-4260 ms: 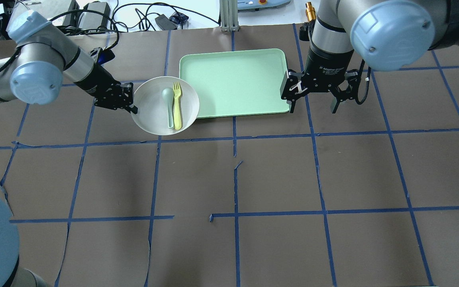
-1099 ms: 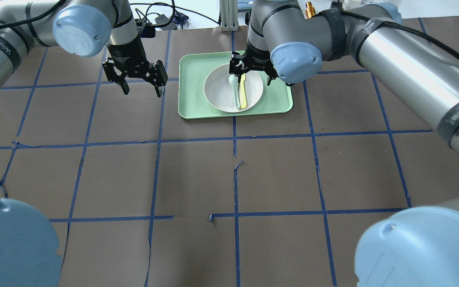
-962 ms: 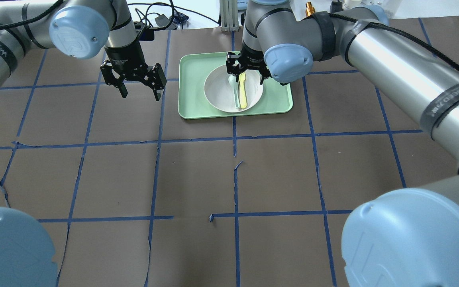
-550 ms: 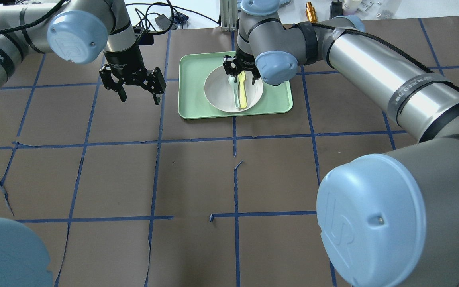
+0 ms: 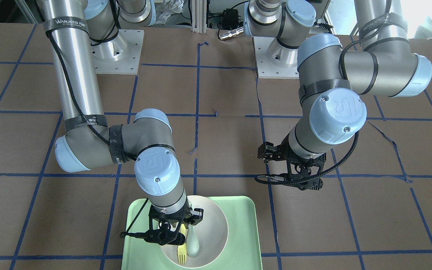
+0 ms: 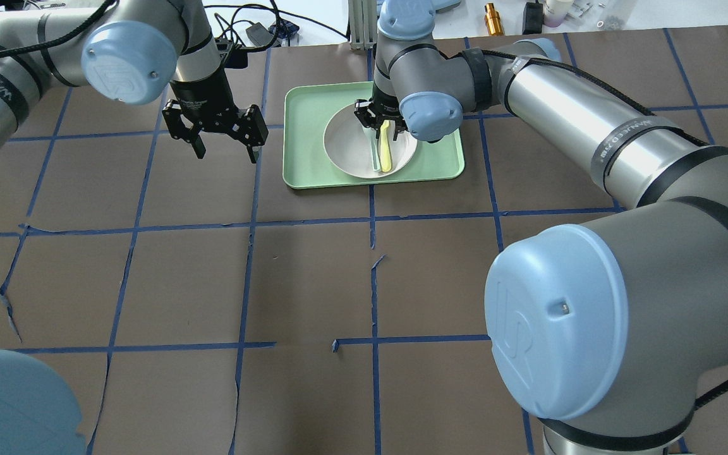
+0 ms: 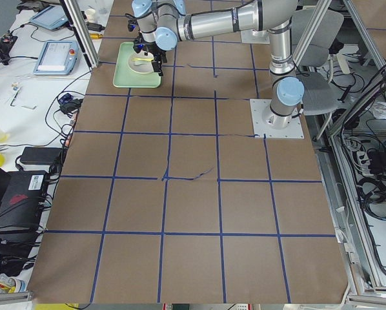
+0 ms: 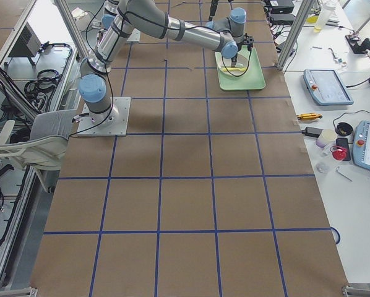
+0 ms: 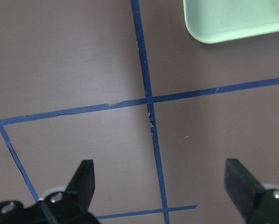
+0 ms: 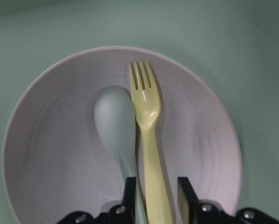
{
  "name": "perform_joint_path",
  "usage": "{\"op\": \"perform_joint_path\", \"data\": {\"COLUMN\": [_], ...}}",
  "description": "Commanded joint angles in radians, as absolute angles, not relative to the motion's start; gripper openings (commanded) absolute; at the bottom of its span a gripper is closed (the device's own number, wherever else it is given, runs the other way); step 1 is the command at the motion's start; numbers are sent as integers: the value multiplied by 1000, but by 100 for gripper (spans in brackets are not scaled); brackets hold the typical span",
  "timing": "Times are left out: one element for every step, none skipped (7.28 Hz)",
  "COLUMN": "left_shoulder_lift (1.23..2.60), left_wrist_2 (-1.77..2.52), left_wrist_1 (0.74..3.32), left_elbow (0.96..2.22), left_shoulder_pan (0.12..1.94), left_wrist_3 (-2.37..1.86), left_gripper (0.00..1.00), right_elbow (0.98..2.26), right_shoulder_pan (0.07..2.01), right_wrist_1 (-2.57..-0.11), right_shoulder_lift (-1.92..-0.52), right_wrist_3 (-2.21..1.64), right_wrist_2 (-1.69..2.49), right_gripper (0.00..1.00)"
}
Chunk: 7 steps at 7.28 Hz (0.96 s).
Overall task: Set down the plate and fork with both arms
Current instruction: 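Lower the right gripper and grasp the yellow fork on the plate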
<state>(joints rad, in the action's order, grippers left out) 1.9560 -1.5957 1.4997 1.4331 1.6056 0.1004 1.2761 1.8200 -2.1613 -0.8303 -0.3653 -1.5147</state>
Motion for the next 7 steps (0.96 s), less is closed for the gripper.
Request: {"op": "perform_joint_path", "data": {"left_shoulder_lift": [1956,1956,1956,1957,1957,1956,1957], "left_wrist_2": [-1595,-1595,-1595,-1595,-1595,-1595,-1595], "left_wrist_1": [1496,1491,1491,1491,1491,1491,1491], "left_elbow": [1449,1451,1451,1451,1453,1453,1453], "left_shoulder_pan": [1608,1606,1606,1606,1606,1608,1606], "left_wrist_3": [101,101,101,101,101,101,100], "left_gripper": [100,100,100,100,100,100,100], "right_elbow": [1269,1270,1270,1270,1270,1273,1273], "right_shoulder_pan": [1819,1819,1819,1819,1819,1819,1821], "right_wrist_1": [-2164,-2164,-2164,-2164,-2164,-2164,-2164], "right_shoulder_lift": [-811,-799,-795,-793,-793,-790,-790], "right_wrist_3": [-365,-365,-365,-365,-365,-364,-364], "right_wrist_2": [-1511,-1508,-1506,-1506,-1506,-1505,-1503], "right_gripper": [43,43,43,43,43,43,43]}}
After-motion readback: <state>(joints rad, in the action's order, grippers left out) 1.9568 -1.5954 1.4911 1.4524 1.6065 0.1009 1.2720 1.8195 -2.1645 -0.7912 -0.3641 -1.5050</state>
